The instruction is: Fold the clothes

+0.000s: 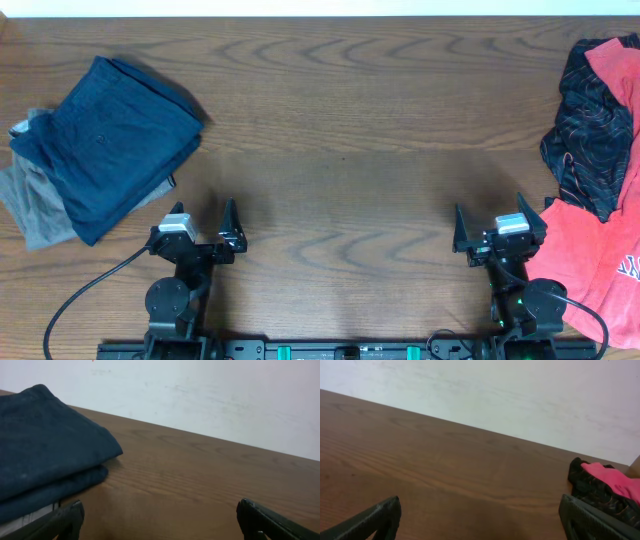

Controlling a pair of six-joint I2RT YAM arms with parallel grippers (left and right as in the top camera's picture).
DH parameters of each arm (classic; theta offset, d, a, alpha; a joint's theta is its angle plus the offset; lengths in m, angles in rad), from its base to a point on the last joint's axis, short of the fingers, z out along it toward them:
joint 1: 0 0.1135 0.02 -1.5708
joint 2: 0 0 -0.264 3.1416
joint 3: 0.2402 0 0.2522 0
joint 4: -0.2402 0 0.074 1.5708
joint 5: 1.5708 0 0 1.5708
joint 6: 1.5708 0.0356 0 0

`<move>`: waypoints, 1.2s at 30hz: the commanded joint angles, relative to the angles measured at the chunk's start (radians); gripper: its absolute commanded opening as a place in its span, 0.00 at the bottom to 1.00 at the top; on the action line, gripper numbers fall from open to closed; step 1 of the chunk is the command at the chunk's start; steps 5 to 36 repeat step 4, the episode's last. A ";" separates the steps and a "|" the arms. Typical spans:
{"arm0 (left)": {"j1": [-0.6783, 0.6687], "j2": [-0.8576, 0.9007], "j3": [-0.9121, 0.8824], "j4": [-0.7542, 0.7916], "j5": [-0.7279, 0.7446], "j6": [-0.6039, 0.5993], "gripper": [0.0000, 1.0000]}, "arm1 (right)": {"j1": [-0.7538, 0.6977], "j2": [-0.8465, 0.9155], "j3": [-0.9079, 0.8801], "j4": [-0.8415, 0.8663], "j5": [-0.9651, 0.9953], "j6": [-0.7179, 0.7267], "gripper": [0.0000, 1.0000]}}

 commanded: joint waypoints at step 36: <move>-0.002 -0.006 -0.009 -0.047 -0.018 0.016 0.98 | 0.011 -0.006 -0.004 -0.001 -0.003 -0.009 0.99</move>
